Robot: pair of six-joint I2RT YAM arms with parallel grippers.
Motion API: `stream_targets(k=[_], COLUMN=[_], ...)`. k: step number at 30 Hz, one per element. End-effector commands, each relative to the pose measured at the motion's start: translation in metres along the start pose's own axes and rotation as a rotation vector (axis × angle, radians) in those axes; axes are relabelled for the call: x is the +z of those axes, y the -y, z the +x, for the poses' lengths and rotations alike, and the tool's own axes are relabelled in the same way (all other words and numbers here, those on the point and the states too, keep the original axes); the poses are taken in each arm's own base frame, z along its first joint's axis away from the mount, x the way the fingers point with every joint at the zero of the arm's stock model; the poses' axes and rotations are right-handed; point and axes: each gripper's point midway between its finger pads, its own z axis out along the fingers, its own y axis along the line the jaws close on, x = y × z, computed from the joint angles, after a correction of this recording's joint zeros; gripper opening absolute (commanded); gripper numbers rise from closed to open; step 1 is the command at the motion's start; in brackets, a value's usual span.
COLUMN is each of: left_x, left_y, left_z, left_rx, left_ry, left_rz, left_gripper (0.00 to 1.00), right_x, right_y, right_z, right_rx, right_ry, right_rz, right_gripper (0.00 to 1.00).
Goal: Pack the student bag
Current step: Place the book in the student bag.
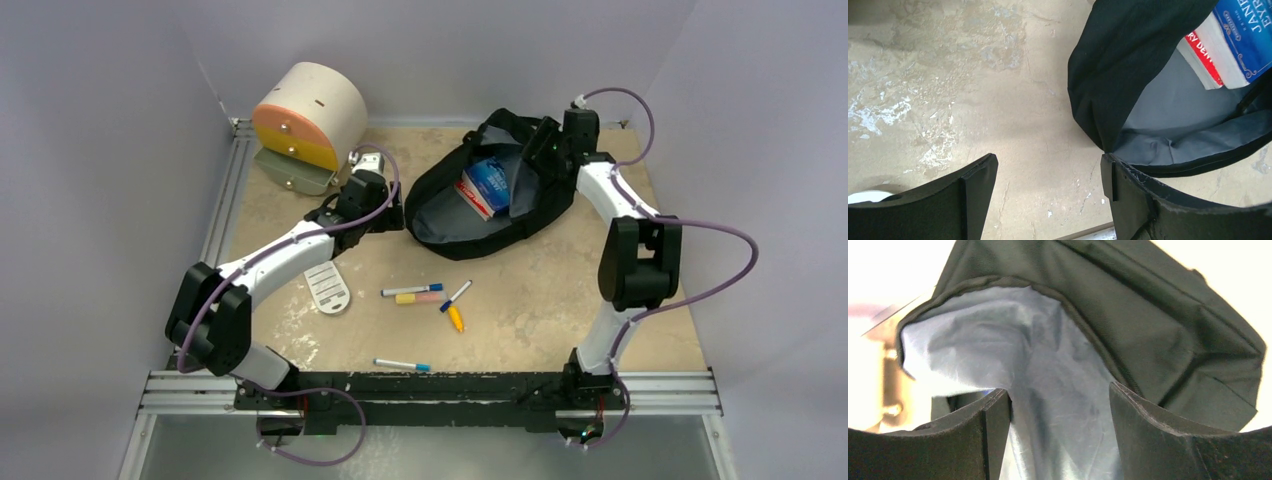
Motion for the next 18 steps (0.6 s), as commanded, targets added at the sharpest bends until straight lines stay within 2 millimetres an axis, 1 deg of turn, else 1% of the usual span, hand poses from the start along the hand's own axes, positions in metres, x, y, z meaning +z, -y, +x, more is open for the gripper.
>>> stream_targets(k=[1,4,6,7,9,10,12,13,14,16,18], left_x=[0.002,0.008,0.01,0.011,0.011,0.011,0.01,0.01,0.009,0.007,0.007], left_y=[0.001,0.004,0.009,0.011,0.015,0.017,0.017,0.017,0.017,0.017,0.016], left_z=[-0.006,-0.002,0.0,0.0,0.001,0.001,0.001,0.001,0.0,0.001,0.002], left_rx=[0.005,-0.006,-0.016,-0.021,-0.029,-0.032,-0.035,-0.037,-0.039,-0.04,-0.041], left_ry=[0.029,0.013,0.004,0.001,-0.004,-0.005,-0.008,-0.008,-0.006,-0.006,-0.008], left_rz=[0.008,0.021,0.04,0.049,0.069,0.076,0.08,0.08,0.08,0.081,0.081], left_gripper=[0.75,0.75,0.75,0.75,0.75,0.75,0.75,0.75,0.75,0.75,0.75], right_x=[-0.037,-0.062,-0.073,-0.077,-0.079,-0.076,-0.069,-0.067,-0.064,-0.052,-0.036], right_y=[-0.058,-0.094,-0.105,-0.106,-0.097,-0.086,-0.048,-0.033,-0.024,-0.016,-0.023], right_z=[-0.029,-0.015,-0.01,-0.011,-0.02,-0.03,-0.05,-0.054,-0.055,-0.044,-0.023], right_rx=[-0.134,-0.216,-0.267,-0.264,-0.199,-0.134,-0.015,0.013,0.02,0.002,-0.06], right_ry=[0.112,0.072,0.053,0.062,0.107,0.157,0.251,0.269,0.274,0.224,0.111], right_rz=[-0.309,-0.555,-0.637,-0.641,-0.563,-0.48,-0.239,-0.162,-0.122,-0.104,-0.163], right_gripper=[0.7,0.67,0.66,0.66,0.64,0.63,0.62,0.62,0.61,0.61,0.62])
